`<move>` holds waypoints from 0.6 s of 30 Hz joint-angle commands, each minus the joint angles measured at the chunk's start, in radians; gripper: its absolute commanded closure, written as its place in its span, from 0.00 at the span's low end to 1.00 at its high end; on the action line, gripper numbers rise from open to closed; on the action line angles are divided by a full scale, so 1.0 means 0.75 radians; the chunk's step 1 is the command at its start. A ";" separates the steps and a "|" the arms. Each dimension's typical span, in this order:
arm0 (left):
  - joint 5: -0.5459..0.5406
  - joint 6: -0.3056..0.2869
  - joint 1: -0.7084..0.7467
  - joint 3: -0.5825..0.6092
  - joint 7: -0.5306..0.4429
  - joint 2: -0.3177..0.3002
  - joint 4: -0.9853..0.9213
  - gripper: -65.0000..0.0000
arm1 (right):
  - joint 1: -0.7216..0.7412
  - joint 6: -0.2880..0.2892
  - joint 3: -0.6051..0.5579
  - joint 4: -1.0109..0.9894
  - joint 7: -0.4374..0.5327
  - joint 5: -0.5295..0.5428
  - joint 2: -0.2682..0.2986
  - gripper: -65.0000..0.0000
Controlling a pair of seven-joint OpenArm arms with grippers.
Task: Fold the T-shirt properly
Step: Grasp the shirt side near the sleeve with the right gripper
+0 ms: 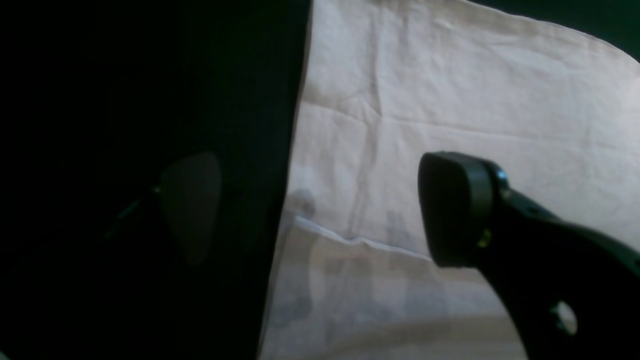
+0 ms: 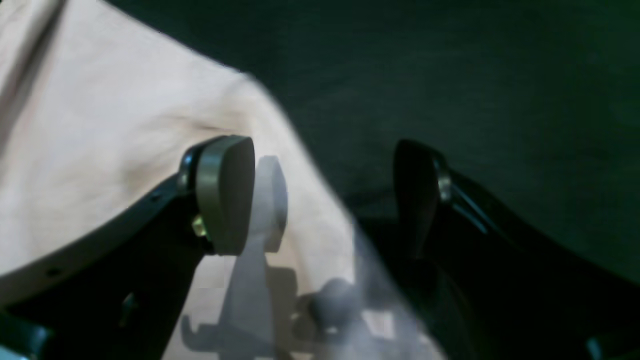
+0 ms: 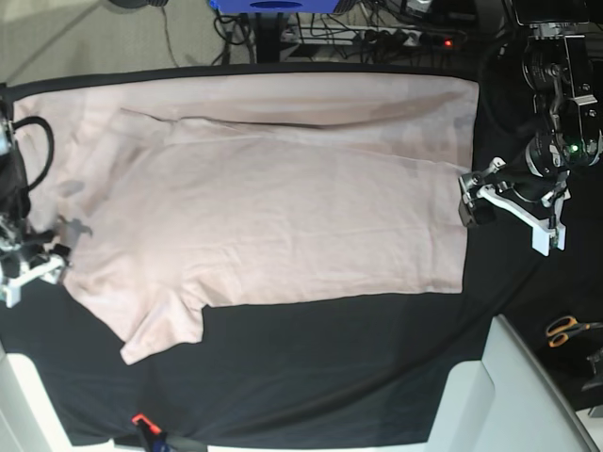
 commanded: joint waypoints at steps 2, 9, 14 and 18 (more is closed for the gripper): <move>-0.010 0.002 -0.008 -0.009 -0.022 -0.019 0.026 0.08 | 0.022 0.007 0.003 0.012 -0.008 0.008 0.013 0.36; -0.010 0.002 0.008 -0.009 -0.022 -0.019 0.028 0.08 | 0.004 0.007 -0.001 0.018 -0.008 0.008 -0.032 0.37; -0.010 0.002 0.018 -0.011 -0.022 -0.019 0.028 0.08 | 0.004 0.003 0.001 0.016 -0.008 0.008 -0.054 0.51; -0.010 0.002 0.018 -0.011 -0.022 -0.019 0.028 0.08 | 0.004 -0.006 0.003 0.014 -0.008 0.010 -0.054 0.98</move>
